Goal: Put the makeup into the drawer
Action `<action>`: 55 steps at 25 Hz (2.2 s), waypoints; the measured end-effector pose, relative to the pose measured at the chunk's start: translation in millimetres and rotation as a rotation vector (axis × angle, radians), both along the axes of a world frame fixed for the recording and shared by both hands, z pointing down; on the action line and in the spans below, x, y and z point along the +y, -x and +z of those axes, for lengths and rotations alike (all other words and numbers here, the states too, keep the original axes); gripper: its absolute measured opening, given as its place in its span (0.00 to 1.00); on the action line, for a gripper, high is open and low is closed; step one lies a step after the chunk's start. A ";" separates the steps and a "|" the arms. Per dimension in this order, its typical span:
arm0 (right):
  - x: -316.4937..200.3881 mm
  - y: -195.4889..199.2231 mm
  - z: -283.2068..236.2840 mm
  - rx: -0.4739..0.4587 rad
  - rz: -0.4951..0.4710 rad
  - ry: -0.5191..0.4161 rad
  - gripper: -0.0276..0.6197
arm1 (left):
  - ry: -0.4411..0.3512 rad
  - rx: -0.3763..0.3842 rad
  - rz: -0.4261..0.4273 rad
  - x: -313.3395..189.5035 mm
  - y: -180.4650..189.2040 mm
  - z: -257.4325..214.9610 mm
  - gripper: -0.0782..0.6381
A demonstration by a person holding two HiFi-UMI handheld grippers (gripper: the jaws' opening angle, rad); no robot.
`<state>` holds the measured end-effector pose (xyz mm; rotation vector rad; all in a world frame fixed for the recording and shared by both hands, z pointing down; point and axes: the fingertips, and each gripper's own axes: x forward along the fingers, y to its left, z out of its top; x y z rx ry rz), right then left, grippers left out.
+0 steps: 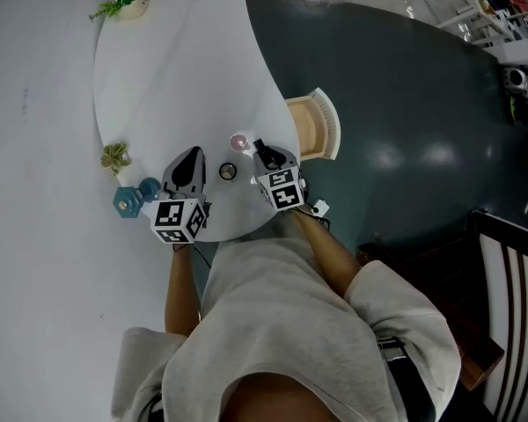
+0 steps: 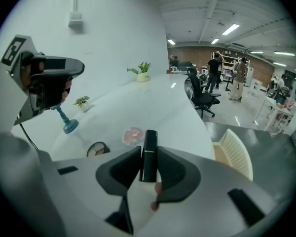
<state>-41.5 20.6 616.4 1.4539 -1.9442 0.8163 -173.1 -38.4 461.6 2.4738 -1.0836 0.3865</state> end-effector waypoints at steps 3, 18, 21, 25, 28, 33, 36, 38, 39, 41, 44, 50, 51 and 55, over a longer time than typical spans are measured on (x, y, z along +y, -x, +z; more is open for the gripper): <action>-1.6 -28.6 -15.5 -0.003 0.038 -0.042 0.20 | 0.009 0.004 0.027 -0.2 -24.4 3.2 0.13; -25.4 -160.4 1.6 -0.031 0.139 -0.051 0.20 | 0.039 -0.032 0.081 -7.7 -127.3 16.2 0.13; -42.7 -170.9 33.5 -0.037 0.140 -0.003 0.20 | 0.046 -0.042 0.066 -18.9 -130.3 20.3 0.13; -59.7 -180.0 84.5 -0.055 0.141 0.095 0.20 | 0.063 -0.059 0.045 -32.5 -131.8 25.9 0.13; -66.1 -176.9 126.5 -0.074 0.146 0.175 0.20 | 0.080 -0.069 0.023 -38.0 -123.8 32.4 0.13; -74.7 -176.1 190.6 -0.079 0.141 0.275 0.20 | 0.096 -0.078 0.009 -44.0 -112.5 41.4 0.13; -75.3 -177.3 217.8 -0.069 0.133 0.341 0.20 | 0.103 -0.087 0.007 -45.3 -109.2 42.2 0.13; -76.0 -176.4 229.3 -0.069 0.133 0.381 0.20 | 0.104 -0.093 0.006 -46.6 -107.6 40.9 0.13; -77.1 -176.7 235.2 -0.066 0.135 0.391 0.20 | 0.104 -0.096 0.006 -47.3 -106.9 40.4 0.13; -77.1 -179.7 247.3 -0.048 0.142 0.410 0.20 | 0.103 -0.103 0.007 -48.0 -104.7 41.8 0.13; -69.6 -182.2 258.1 -0.033 0.149 0.459 0.20 | 0.104 -0.109 0.002 -48.2 -100.9 44.1 0.13; -75.7 -182.7 245.1 -0.101 0.185 0.407 0.35 | 0.096 -0.120 -0.013 -44.8 -94.2 36.8 0.13; -78.4 -184.2 242.5 -0.109 0.199 0.384 0.34 | 0.090 -0.118 -0.013 -44.1 -93.8 37.1 0.13; -76.0 -184.5 212.3 -0.145 0.216 0.295 0.32 | 0.073 -0.102 -0.021 -34.2 -93.4 30.3 0.13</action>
